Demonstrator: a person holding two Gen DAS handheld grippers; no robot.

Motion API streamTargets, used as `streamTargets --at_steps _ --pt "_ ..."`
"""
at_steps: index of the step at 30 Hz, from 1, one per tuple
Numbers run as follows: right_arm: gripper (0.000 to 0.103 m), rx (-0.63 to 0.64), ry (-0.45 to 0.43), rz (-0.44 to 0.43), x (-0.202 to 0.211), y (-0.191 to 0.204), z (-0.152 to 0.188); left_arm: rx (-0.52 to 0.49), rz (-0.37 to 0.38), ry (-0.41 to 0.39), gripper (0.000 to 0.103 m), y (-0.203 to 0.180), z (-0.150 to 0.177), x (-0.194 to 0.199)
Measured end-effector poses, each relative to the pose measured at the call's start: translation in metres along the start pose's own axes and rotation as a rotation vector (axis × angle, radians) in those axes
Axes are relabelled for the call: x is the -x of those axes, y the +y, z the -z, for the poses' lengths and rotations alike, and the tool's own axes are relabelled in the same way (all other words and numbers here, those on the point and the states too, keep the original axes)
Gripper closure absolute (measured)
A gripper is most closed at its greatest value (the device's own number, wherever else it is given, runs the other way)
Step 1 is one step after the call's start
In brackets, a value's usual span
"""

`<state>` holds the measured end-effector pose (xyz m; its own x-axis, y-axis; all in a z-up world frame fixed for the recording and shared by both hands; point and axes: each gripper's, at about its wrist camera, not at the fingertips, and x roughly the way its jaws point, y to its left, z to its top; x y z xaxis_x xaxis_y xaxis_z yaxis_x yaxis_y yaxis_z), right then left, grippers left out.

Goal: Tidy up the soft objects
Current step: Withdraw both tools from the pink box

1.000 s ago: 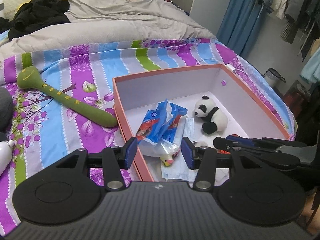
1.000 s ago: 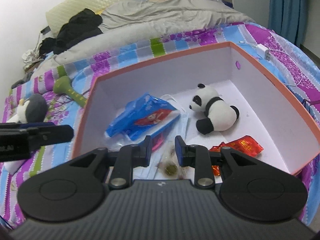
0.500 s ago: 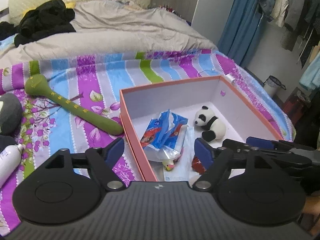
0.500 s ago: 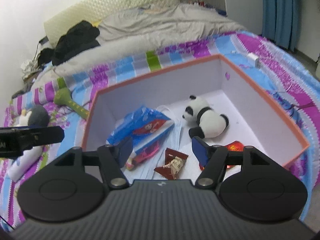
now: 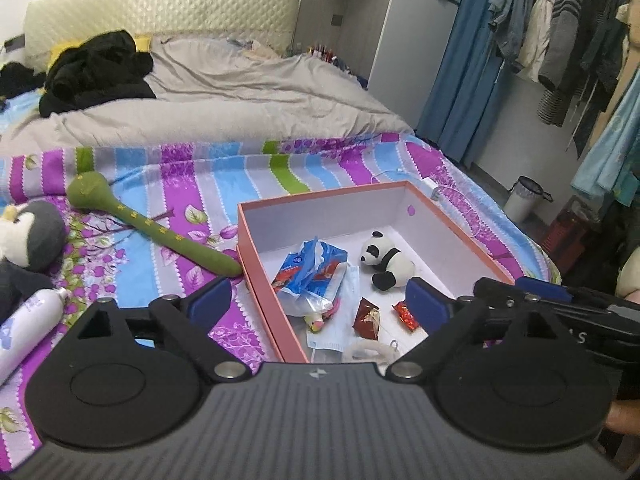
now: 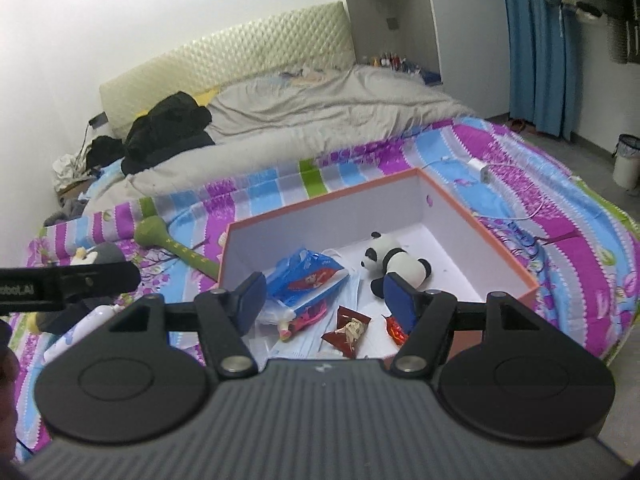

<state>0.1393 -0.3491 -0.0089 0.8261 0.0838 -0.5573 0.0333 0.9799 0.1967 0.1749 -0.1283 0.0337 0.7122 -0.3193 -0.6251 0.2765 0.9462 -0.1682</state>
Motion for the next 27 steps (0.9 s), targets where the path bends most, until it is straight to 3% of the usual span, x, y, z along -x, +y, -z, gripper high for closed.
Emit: streamTargets --at_steps 10,15,27 --pt "0.034 0.0 -0.045 0.012 0.055 0.011 0.022 0.001 0.011 -0.03 0.002 -0.004 0.022 0.055" --pt "0.009 -0.012 -0.06 0.032 0.072 0.011 0.035 0.005 0.013 -0.019 0.001 -0.006 0.036 0.068" --pt "0.008 -0.005 -0.039 0.081 0.083 0.01 0.068 0.012 -0.009 0.004 0.001 0.0 0.069 0.078"
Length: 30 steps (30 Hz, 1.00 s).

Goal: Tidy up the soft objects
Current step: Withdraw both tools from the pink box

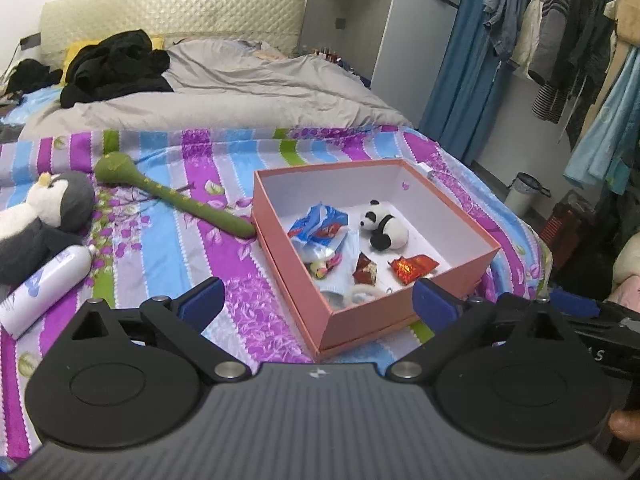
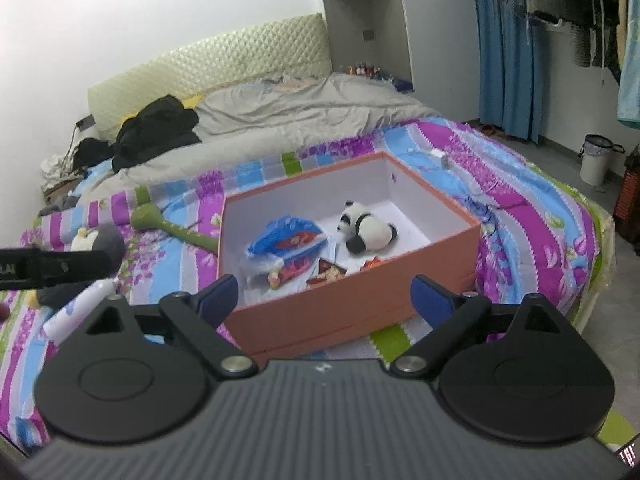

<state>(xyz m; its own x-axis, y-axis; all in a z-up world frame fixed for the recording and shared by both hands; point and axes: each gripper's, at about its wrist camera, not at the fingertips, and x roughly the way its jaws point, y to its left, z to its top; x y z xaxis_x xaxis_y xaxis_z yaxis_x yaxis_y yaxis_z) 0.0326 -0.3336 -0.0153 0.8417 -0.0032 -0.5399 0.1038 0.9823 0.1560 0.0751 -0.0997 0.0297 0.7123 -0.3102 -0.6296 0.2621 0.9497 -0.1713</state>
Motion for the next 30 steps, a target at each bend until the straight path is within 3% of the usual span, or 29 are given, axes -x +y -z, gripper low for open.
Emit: streamTargets --at_steps 30 --pt "0.008 0.027 0.009 -0.009 0.0032 0.0077 -0.001 0.002 0.004 -0.01 0.001 0.0033 0.0034 0.005"
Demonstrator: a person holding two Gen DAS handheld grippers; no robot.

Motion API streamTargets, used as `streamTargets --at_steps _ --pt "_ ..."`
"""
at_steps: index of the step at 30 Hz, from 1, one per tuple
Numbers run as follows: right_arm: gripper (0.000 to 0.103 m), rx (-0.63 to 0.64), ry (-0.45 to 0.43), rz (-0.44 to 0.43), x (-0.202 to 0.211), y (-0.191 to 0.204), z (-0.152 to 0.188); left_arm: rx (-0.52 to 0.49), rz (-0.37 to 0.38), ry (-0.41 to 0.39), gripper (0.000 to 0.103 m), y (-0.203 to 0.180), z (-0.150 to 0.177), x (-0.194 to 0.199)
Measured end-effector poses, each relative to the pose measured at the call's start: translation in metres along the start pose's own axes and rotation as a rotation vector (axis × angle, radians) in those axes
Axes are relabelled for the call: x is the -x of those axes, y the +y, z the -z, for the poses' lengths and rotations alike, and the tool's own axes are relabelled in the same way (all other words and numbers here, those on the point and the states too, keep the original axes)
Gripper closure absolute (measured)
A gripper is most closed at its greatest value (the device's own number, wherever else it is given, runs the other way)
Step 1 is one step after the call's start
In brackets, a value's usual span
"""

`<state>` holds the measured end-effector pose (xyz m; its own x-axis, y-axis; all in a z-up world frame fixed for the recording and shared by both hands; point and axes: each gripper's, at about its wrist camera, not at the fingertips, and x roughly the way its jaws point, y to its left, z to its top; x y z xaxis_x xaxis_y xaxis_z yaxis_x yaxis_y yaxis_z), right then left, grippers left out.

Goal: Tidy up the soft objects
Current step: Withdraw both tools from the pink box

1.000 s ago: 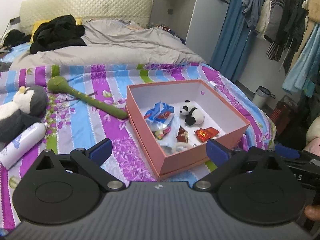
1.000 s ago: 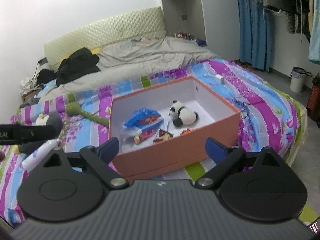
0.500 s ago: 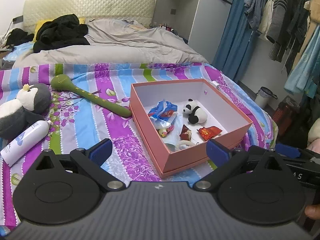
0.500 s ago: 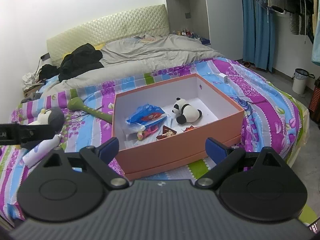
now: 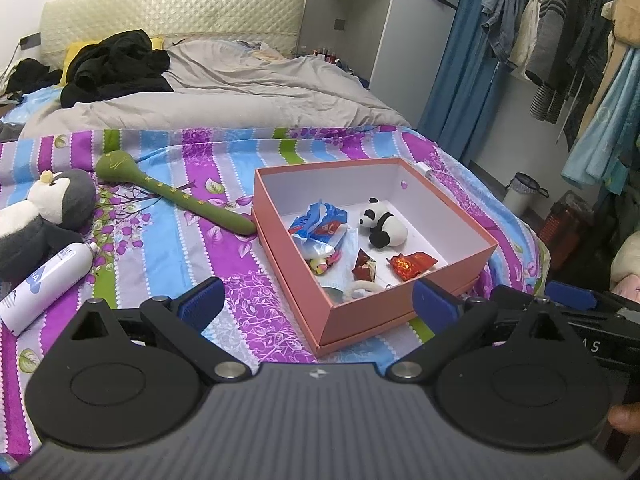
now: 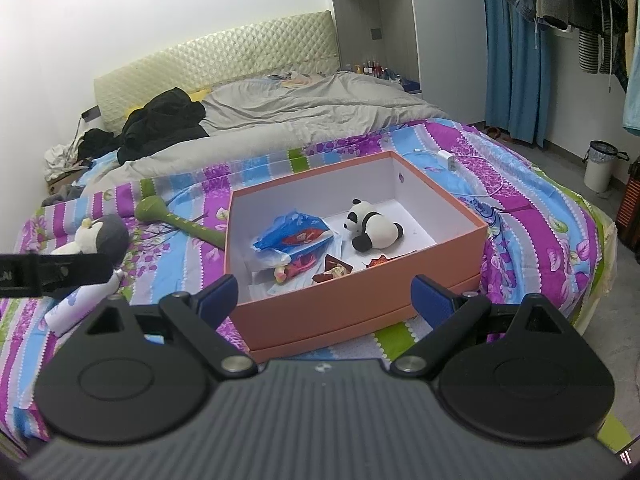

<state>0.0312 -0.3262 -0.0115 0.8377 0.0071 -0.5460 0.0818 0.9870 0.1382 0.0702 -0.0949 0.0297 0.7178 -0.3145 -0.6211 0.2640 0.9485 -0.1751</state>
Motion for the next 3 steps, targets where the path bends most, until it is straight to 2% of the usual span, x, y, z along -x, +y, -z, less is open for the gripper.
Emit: streamTargets --at_steps 3 --pt "0.008 -0.001 0.001 -0.001 0.0 -0.0001 0.0 0.003 -0.004 0.006 0.001 -0.0002 0.0012 -0.0002"
